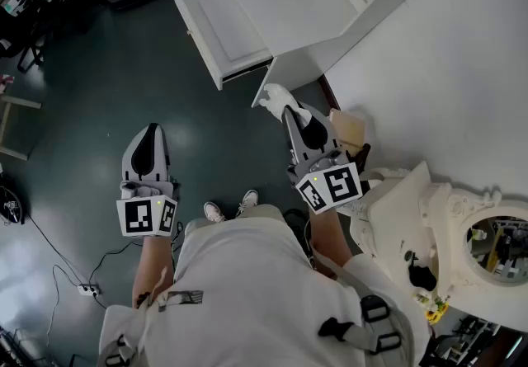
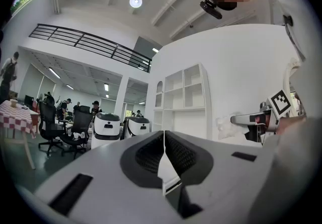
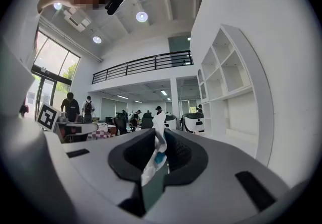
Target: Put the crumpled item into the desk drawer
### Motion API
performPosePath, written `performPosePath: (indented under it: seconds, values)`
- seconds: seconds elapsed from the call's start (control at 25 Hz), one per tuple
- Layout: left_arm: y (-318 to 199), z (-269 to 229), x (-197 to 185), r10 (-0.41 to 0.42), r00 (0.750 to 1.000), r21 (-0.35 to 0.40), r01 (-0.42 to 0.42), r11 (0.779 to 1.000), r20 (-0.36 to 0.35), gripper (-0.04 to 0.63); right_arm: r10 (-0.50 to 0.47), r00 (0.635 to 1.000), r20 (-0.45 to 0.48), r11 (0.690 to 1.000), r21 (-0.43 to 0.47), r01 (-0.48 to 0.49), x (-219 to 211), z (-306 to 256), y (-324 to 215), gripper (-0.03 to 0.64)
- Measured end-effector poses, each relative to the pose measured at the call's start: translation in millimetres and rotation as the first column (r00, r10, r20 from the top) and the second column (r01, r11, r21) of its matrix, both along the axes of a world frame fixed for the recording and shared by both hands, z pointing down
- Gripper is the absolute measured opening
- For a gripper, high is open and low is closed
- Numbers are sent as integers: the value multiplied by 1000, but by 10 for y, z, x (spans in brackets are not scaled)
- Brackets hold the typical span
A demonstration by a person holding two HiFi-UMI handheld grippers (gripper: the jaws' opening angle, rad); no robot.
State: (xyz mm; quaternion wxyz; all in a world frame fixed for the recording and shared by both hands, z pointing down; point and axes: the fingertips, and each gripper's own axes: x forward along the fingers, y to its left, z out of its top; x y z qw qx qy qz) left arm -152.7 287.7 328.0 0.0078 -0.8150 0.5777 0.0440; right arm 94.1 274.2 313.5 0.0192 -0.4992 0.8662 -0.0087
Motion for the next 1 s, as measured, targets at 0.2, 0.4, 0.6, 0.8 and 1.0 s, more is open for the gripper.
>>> performPosePath:
  seconds: [0.2, 0.4, 0.6, 0.8, 1.0]
  values:
    - [-31, -88, 83, 1, 1000, 9, -1, 1000, 5, 21, -6, 1000, -2, 1000, 6, 6, 47, -33, -41, 64]
    - [-5, -123, 217, -13, 1000, 13, 13, 1000, 8, 21, -23, 1000, -6, 1000, -5, 23, 171, 34, -37, 64]
    - [13, -103, 301, -46, 999, 4, 46, 999, 9, 21, -61, 996, 61, 998, -5, 62, 340, 36, -51, 66]
    - [25, -44, 501, -68, 997, -11, 68, 998, 21, 21, -91, 991, 97, 996, -14, 93, 532, 97, -130, 66]
    - [78, 67, 693, -90, 995, -35, 91, 995, 41, 21, -130, 985, 113, 990, -44, 135, 648, 289, -173, 66]
